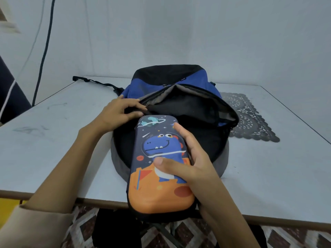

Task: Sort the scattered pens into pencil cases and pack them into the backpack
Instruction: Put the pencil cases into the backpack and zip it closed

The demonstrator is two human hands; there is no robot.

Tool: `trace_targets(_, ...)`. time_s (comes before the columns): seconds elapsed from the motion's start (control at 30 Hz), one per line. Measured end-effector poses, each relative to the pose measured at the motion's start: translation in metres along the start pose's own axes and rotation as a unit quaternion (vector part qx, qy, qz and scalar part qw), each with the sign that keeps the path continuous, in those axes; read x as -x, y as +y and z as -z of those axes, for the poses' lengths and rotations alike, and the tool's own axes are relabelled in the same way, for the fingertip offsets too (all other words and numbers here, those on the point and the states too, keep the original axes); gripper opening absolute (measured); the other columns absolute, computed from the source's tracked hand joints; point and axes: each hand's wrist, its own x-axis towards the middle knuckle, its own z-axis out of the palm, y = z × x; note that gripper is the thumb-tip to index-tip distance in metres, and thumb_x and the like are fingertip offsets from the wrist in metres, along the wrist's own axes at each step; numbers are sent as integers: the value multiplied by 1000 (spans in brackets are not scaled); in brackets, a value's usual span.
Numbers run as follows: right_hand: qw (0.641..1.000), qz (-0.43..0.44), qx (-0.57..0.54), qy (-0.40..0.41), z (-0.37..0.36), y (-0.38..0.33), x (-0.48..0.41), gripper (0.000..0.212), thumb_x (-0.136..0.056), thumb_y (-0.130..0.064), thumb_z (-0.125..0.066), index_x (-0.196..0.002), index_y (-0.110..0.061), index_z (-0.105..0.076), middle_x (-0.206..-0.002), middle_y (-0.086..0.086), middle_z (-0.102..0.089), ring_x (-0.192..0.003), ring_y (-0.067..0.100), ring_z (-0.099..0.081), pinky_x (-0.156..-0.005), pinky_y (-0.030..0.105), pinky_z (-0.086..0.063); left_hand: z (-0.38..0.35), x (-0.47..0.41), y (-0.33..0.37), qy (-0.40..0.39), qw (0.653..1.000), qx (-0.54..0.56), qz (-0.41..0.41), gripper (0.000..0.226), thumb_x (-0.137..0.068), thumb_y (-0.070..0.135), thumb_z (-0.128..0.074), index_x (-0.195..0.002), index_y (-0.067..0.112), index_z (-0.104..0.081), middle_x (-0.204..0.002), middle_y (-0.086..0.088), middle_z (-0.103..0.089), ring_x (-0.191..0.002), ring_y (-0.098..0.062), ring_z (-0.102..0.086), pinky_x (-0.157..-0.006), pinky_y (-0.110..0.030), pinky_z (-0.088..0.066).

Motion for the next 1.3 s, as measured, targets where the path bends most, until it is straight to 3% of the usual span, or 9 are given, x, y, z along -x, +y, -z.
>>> trace_targets(0.13,1000,7,0,0,0,1,1,80,-60,-28,-80,-131,-48,-51,-129,-19,-58,-114,2,-59,-91,20,-52,-4,-16,10,192,978,75,20,16,-86,50,-51,-93,49,-65,-94,21,-69,-99,-13,-65,-94,-48,-48)
trace_targets(0.3,999,23,15,16,-2,1,3,70,-60,-27,-80,-119,-57,-59,-143,-25,-41,-117,-18,-46,-86,9,-47,-11,-23,27,327,928,179,4,16,-95,26,-55,-97,20,-70,-85,18,-68,-84,1,-61,-80,-24,-48)
trace_targets(0.43,997,67,7,49,-6,0,1,71,-57,-13,-84,-113,-54,-65,-148,-28,-33,-127,-20,-34,-105,31,-42,-14,-17,29,353,911,214,4,15,-97,22,-54,-98,16,-69,-85,18,-67,-83,3,-60,-79,-17,-44)
trace_targets(0.7,989,114,10,90,-19,-2,-34,65,-58,3,-83,-102,-44,-73,-143,-21,-40,-135,-7,-36,-106,37,-43,-17,-13,31,366,902,227,-4,14,-98,19,-53,-96,18,-67,-85,18,-66,-83,-1,-59,-79,-19,-45)
trace_targets(0.93,994,66,33,82,-23,-6,-63,52,-68,-2,-81,-109,-33,-72,-145,-13,-43,-109,-23,-46,-89,7,-43,-20,-11,31,366,905,215,0,16,-98,22,-52,-97,23,-68,-87,19,-67,-87,-4,-61,-82,-26,-48)
trace_targets(1.03,992,53,107,51,-17,-6,-62,54,-80,-17,-76,-128,-37,-59,-153,-14,-30,-116,-22,-39,-102,11,-36,-20,-11,30,365,906,213,1,17,-97,23,-52,-99,21,-69,-89,16,-68,-88,-6,-61,-84,-30,-50)
trace_targets(1.1,970,67,230,39,-17,-3,-51,58,-89,-34,-65,-142,-38,-43,-161,-11,-12,-142,-6,-14,-119,28,-16,-20,-11,28,366,909,202,1,18,-97,27,-52,-100,22,-70,-91,14,-69,-90,-9,-62,-86,-39,-51)
trace_targets(1.17,910,156,381,46,-25,4,-30,60,-92,-46,-51,-148,-32,-35,-163,-7,-4,-148,3,5,-121,37,1,-21,-12,25,368,910,189,4,19,-97,30,-52,-100,24,-70,-92,12,-69,-92,-16,-62,-88,-48,-50)
trace_targets(1.3,761,294,575,62,-45,25,5,55,-94,-39,-41,-145,-17,-44,-158,10,-27,-147,28,-22,-113,59,-25,-20,-12,27,371,910,186,2,17,-97,30,-53,-100,29,-70,-92,14,-69,-92,-19,-62,-88,-49,-49)
